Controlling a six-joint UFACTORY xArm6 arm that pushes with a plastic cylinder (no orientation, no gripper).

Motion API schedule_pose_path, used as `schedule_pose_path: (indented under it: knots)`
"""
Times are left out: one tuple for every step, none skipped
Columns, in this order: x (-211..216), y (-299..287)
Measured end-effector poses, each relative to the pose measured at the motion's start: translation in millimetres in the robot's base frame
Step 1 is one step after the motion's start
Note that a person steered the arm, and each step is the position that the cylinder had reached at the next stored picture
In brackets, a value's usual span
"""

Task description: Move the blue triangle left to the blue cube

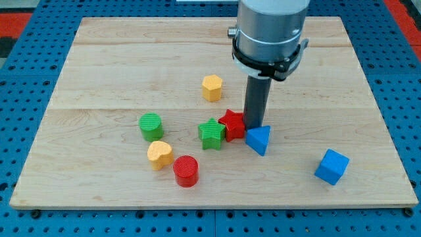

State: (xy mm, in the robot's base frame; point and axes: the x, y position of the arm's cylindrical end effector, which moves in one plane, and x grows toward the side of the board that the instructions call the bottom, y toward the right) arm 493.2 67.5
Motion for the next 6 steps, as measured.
schedule_pose_path:
  knots:
    - [0.9, 41.3]
    - [0.2, 20.8]
    - [-9.1, -16.9]
    - [1.4, 0.9]
    - [6.7, 17.7]
    - [9.7, 15.5]
